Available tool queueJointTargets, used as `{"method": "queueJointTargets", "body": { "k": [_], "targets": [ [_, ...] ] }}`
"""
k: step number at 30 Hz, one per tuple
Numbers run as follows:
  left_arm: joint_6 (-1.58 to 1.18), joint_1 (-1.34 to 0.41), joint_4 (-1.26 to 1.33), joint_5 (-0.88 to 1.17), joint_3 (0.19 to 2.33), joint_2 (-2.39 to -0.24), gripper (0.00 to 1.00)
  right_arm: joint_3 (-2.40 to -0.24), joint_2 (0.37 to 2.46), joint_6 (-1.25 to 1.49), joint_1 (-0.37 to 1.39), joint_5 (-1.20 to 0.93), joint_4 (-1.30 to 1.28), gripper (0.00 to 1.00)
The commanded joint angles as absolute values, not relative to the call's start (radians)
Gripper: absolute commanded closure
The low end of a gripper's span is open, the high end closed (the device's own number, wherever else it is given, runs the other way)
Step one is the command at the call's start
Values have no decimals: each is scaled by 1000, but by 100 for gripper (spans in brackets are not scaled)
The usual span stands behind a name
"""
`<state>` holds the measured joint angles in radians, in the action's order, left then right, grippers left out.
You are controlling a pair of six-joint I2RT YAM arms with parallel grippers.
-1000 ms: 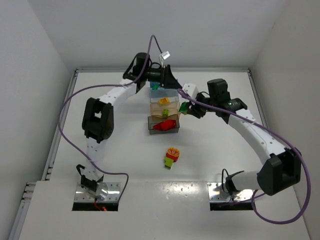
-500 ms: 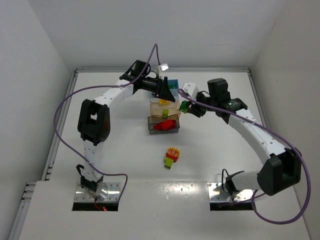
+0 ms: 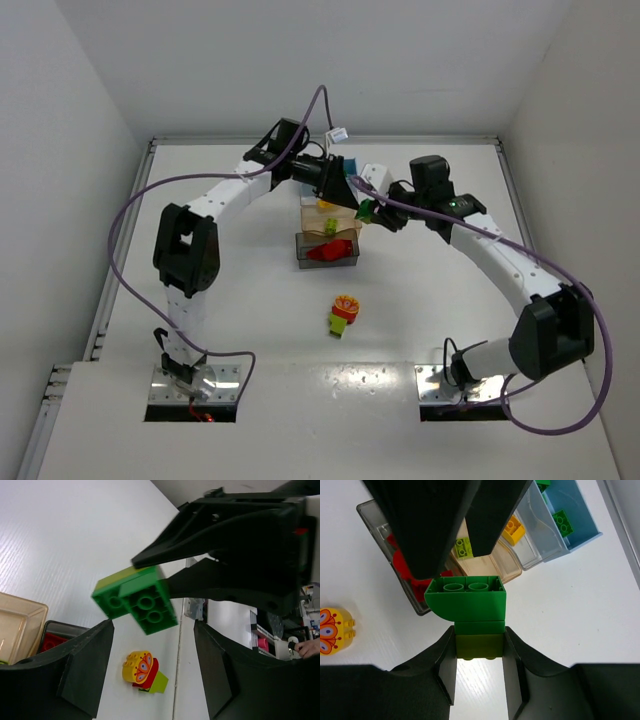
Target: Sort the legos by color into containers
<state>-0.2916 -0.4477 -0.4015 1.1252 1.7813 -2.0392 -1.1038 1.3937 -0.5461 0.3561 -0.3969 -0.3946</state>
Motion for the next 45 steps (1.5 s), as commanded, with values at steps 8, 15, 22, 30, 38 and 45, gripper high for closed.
{"method": "queueJointTargets", "body": {
  "k": [8, 15, 22, 30, 38, 45],
  "targets": [
    [-267, -468, -374, 1141, 1764, -1960, 29, -1176, 1442, -548, 380, -422, -325, 94],
    [-276, -468, -374, 1108, 1764, -1970, 29, -1177, 1433, -548, 400, -422, -325, 94],
    [-294, -468, -365, 1086, 1782, -1990, 29, -1177, 1422, -548, 422, -422, -325, 94],
    [-314, -468, -356, 1077, 1792, -2008, 44, -1186, 1422, -548, 422, -413, -314, 94],
    [-344, -468, -302, 1126, 1792, -2026, 60, -1206, 1431, -548, 422, -373, -275, 94],
    [-333, -468, -290, 1054, 1827, -2026, 89, -1154, 1408, -557, 413, -364, -284, 94]
  ]
}}
